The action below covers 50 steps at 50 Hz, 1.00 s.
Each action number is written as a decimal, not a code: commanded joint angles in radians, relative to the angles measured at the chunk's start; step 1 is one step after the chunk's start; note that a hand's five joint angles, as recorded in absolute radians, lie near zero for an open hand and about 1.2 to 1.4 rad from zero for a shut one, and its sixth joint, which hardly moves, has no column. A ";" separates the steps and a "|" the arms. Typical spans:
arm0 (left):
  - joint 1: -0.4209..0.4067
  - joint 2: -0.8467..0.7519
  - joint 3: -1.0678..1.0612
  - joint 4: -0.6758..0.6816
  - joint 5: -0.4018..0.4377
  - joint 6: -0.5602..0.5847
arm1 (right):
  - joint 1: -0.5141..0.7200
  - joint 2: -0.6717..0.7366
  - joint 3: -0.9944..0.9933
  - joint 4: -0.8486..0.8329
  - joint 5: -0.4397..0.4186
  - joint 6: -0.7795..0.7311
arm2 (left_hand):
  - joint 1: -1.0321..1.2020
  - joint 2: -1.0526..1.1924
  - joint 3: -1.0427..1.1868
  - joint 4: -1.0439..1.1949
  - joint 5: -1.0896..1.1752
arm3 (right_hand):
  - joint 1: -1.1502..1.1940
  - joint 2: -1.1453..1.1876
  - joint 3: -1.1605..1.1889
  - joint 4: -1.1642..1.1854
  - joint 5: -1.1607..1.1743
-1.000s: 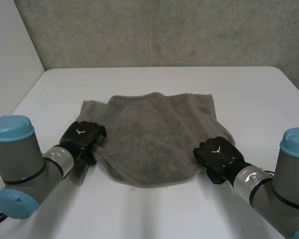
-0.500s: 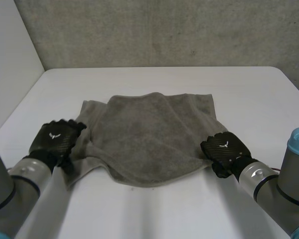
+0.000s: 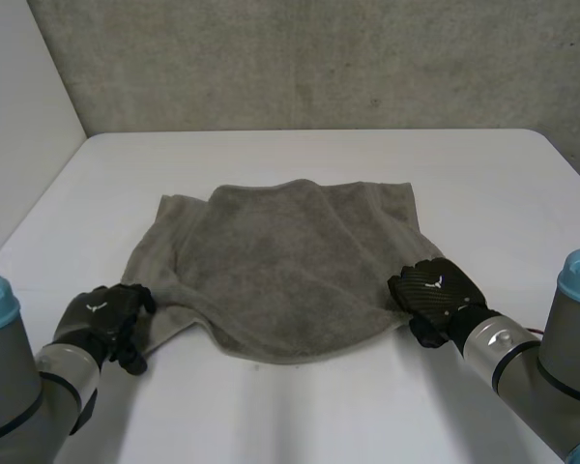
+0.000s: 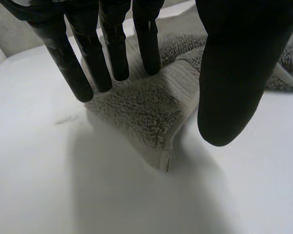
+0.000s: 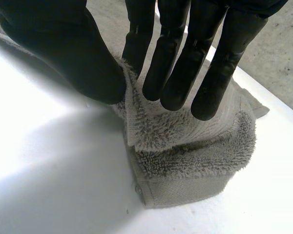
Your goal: Fold the towel.
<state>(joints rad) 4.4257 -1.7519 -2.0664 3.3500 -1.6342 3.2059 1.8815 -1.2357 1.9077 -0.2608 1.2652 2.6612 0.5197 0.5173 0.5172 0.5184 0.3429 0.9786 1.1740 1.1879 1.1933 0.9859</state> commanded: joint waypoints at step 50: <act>0.053 -0.110 -0.004 0.175 0.013 0.350 | -0.016 -0.088 -0.009 0.015 0.006 -0.001 | 0.137 0.140 0.140 0.138 0.139 | 0.418 0.222 0.208 0.203 0.236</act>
<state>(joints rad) 4.4696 -1.8485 -2.0475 3.5267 -1.6209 3.4836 1.8665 -1.3279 1.8978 -0.2436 1.2717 2.6611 0.6236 0.6236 0.6233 0.6222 0.4469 0.9786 1.1740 1.1879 1.1933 0.9862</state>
